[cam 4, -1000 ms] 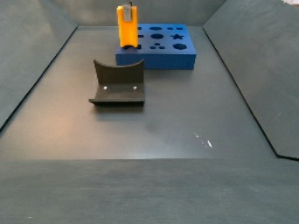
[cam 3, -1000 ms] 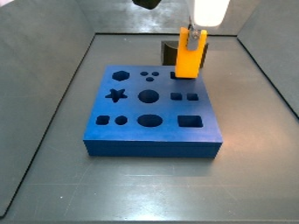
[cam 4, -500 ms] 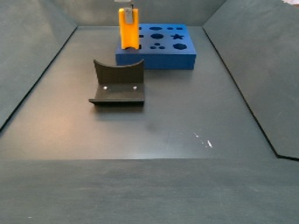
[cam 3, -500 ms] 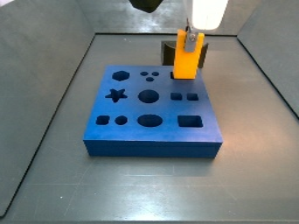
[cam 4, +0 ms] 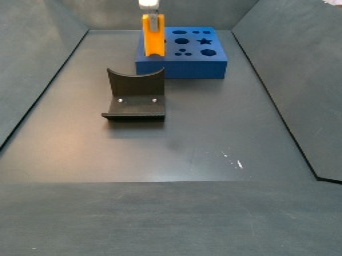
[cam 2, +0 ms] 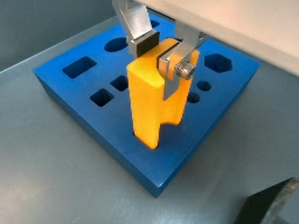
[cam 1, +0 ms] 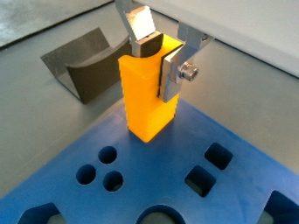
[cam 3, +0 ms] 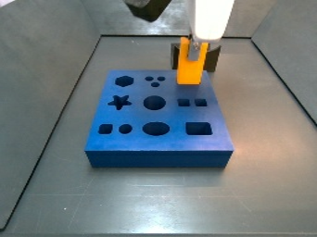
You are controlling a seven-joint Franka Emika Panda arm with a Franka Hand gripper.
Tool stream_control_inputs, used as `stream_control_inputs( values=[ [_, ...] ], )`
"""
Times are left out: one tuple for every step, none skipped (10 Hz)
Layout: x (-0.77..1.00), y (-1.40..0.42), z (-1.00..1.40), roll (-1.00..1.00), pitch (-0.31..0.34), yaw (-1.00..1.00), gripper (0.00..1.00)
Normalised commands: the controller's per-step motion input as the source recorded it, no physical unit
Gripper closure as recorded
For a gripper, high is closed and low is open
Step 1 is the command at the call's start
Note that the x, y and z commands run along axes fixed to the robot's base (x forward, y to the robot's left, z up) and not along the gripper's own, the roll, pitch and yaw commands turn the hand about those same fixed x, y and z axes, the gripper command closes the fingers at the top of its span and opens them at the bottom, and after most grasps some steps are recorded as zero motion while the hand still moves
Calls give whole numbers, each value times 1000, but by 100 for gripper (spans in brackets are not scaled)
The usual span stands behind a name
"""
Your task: Insert the arch object.
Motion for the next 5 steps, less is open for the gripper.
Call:
stream_control_inputs(
  values=[
    [0,-11,-500,-57,-129,0,100],
    [0,-74,-520,-17,-140,0,100],
    [0,-77,-497,-34,-161,0,100],
    [0,-94,-423,-30,-159,0,100],
    [0,-109,-260,0,-110,0,100]
  ],
)
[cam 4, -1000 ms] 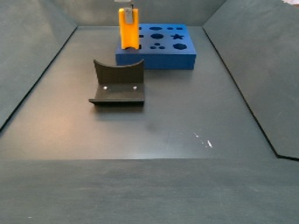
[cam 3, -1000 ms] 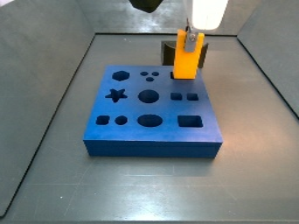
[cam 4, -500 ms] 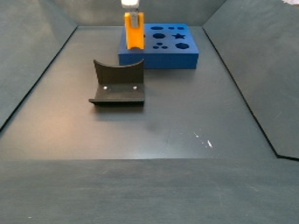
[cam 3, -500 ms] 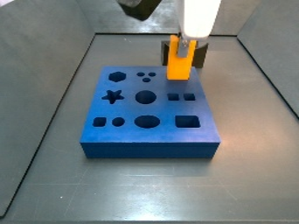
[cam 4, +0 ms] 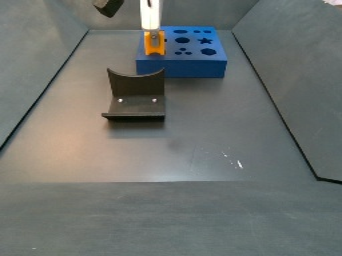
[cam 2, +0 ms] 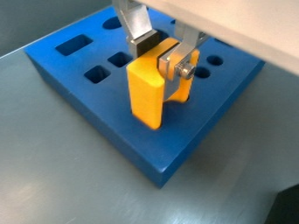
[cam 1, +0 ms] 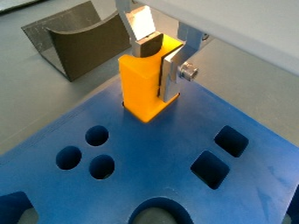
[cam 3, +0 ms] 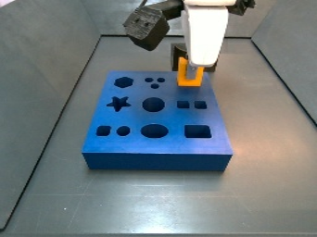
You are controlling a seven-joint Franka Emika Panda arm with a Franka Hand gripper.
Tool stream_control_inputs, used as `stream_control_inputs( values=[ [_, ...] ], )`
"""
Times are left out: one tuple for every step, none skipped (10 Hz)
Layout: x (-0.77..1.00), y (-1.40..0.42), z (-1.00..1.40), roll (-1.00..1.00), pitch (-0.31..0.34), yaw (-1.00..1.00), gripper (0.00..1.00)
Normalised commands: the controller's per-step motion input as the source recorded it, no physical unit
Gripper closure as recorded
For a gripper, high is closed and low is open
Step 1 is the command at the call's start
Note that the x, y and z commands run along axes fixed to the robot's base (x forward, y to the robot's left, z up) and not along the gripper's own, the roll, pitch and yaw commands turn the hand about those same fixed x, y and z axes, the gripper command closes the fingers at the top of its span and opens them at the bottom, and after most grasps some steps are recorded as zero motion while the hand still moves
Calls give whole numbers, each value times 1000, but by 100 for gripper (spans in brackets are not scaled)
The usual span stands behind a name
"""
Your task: Insert the arch object.
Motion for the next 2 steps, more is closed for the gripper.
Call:
stream_control_inputs(
  values=[
    [0,0,-89,-63,-113,0,100],
    [0,-31,0,4,0,0,100]
  ],
)
